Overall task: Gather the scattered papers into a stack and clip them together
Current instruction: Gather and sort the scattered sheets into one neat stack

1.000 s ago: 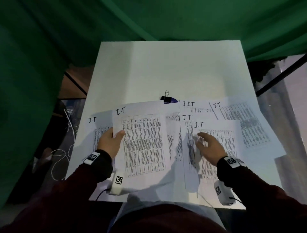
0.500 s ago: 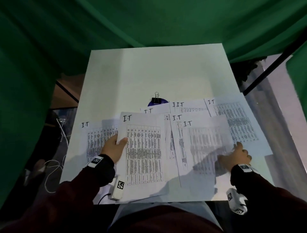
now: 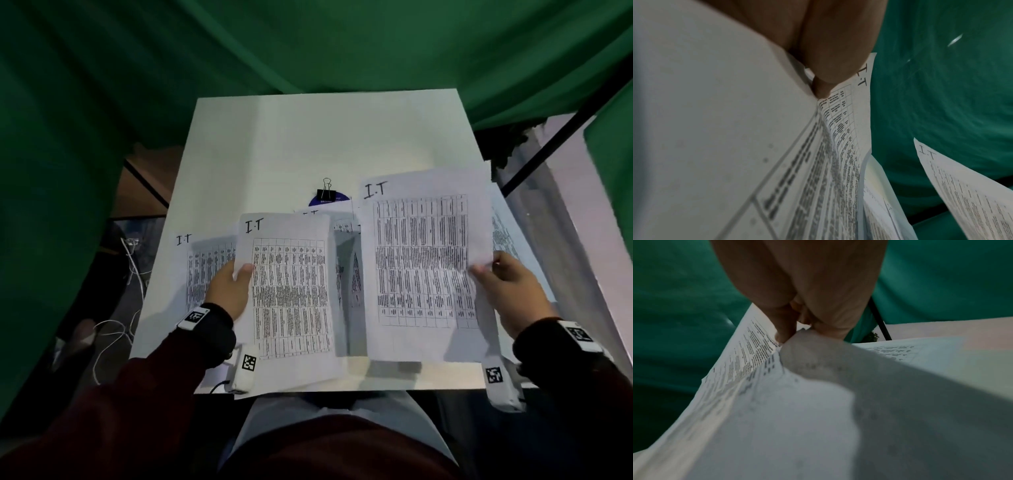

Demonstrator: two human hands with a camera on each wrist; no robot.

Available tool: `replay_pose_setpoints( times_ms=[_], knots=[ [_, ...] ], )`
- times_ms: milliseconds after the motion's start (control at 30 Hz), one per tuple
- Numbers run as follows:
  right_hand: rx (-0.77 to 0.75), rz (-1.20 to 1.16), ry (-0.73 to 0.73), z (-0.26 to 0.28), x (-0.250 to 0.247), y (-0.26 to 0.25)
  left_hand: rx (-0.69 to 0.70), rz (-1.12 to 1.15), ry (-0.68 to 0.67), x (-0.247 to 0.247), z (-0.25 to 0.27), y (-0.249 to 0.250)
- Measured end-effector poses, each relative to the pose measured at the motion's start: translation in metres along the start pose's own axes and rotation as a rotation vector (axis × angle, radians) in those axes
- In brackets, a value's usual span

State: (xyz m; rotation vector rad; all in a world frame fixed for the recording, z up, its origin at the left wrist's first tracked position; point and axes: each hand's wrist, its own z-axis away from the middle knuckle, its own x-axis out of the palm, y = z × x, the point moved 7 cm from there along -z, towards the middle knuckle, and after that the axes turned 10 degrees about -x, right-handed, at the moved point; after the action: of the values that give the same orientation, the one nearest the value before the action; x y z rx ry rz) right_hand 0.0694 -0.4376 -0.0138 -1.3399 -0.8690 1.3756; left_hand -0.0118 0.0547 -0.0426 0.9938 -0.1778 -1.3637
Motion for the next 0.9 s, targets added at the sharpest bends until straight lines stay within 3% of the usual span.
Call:
replay_pose_setpoints(
  times_ms=[133,400,500,567,700,767,833,900],
  knots=[
    [0.011,-0.112,-0.054,0.013,0.021,-0.011,0.01,0.006,-0.003,0.0,0.005,-0.002],
    [0.193,-0.183,-0.346,0.053,0.116,0.0,0.004,0.29,-0.213,0.046,0.035,0.015],
    [0.227,-0.16,-0.334,0.056,0.138,0.01,-0.054,0.344,-0.319,0.058,0.042,0.013],
    [0.226,-0.166,-0.295,0.05,0.143,0.013,-0.06,0.318,-0.383,0.064,0.04,0.004],
    [0.231,-0.242,-0.34,0.041,0.147,0.012,0.028,0.038,-0.349,0.064,0.029,-0.017],
    [0.228,-0.089,-0.329,0.032,0.132,0.024,0.024,-0.013,-0.304,0.057,0.022,-0.023],
    [0.21,0.308,-0.259,0.016,0.097,0.047,0.0,-0.002,-0.269,0.047,0.014,-0.026],
    [0.325,0.7,-0.14,0.008,0.052,0.071,-0.023,0.006,-0.237,0.04,0.004,-0.03]
  ],
)
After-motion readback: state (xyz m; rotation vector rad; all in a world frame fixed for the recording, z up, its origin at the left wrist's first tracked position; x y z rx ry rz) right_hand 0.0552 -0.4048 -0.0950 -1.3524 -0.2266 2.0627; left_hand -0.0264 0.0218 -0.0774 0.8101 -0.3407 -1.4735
